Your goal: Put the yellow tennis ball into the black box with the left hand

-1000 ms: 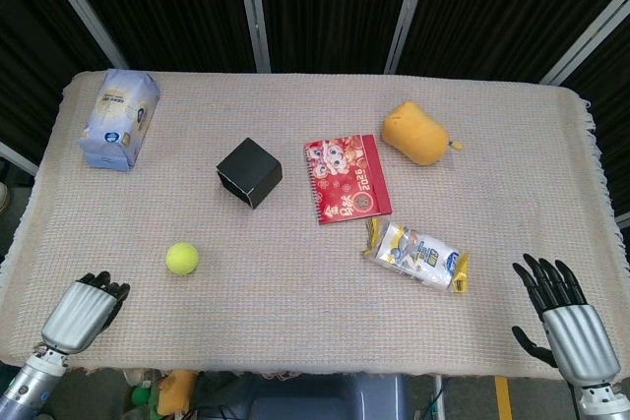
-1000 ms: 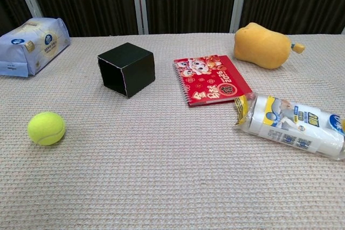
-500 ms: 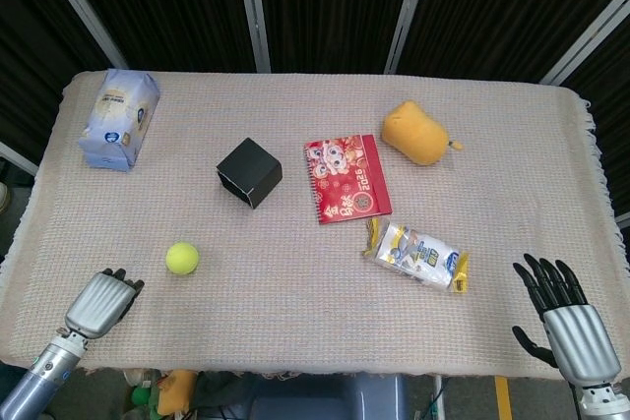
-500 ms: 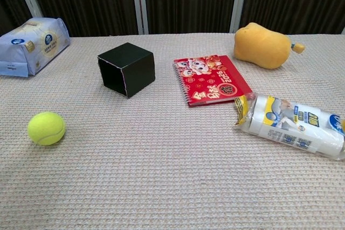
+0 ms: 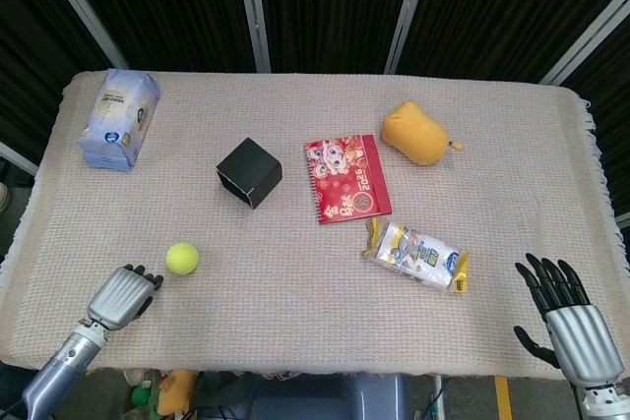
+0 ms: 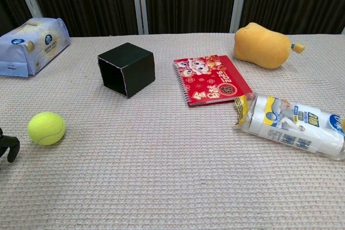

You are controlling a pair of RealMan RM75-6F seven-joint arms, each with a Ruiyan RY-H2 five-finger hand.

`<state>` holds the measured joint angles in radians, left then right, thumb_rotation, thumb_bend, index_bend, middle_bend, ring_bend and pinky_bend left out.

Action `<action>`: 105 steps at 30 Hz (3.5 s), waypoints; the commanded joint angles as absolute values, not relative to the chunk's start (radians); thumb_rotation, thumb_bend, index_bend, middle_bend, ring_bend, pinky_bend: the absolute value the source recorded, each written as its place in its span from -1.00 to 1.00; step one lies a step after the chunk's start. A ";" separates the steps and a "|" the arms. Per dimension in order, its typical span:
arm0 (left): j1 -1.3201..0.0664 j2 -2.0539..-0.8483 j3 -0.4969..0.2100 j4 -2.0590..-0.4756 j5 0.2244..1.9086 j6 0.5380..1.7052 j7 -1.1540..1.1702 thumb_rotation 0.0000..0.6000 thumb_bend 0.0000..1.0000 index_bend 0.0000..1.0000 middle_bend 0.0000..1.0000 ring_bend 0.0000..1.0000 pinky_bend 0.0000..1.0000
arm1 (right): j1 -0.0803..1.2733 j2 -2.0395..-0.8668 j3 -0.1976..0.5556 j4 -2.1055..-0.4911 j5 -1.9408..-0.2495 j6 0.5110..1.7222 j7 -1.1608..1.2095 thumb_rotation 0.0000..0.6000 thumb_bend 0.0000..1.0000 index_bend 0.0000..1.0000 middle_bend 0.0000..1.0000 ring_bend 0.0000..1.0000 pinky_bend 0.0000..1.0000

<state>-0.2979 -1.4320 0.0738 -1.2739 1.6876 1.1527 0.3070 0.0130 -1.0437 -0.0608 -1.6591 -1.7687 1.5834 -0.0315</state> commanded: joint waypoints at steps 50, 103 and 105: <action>-0.443 -1.454 0.053 -1.259 1.667 1.132 0.107 1.00 -0.28 -0.17 0.03 -0.15 -0.10 | 0.002 -1.027 -0.057 -1.650 -1.775 1.618 0.011 1.00 -0.42 -1.00 -1.00 -1.00 -1.00; -0.643 -1.610 -0.016 -1.016 1.581 0.972 -0.025 1.00 -0.27 -0.41 -0.35 -0.64 -0.46 | -0.006 -1.014 -0.052 -1.643 -1.777 1.642 0.042 1.00 -0.42 -1.00 -1.00 -1.00 -1.00; -0.646 -1.620 -0.014 -1.002 1.591 0.988 -0.041 1.00 -0.27 -0.42 -0.36 -0.65 -0.47 | -0.005 -1.014 -0.051 -1.642 -1.776 1.642 0.043 1.00 -0.42 -1.00 -1.00 -1.00 -1.00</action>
<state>-0.6424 -1.6137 -0.0147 -1.0085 1.5848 0.9800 -0.0331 -0.0054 -1.0135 -0.0511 -1.6423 -1.7762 1.6416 0.0428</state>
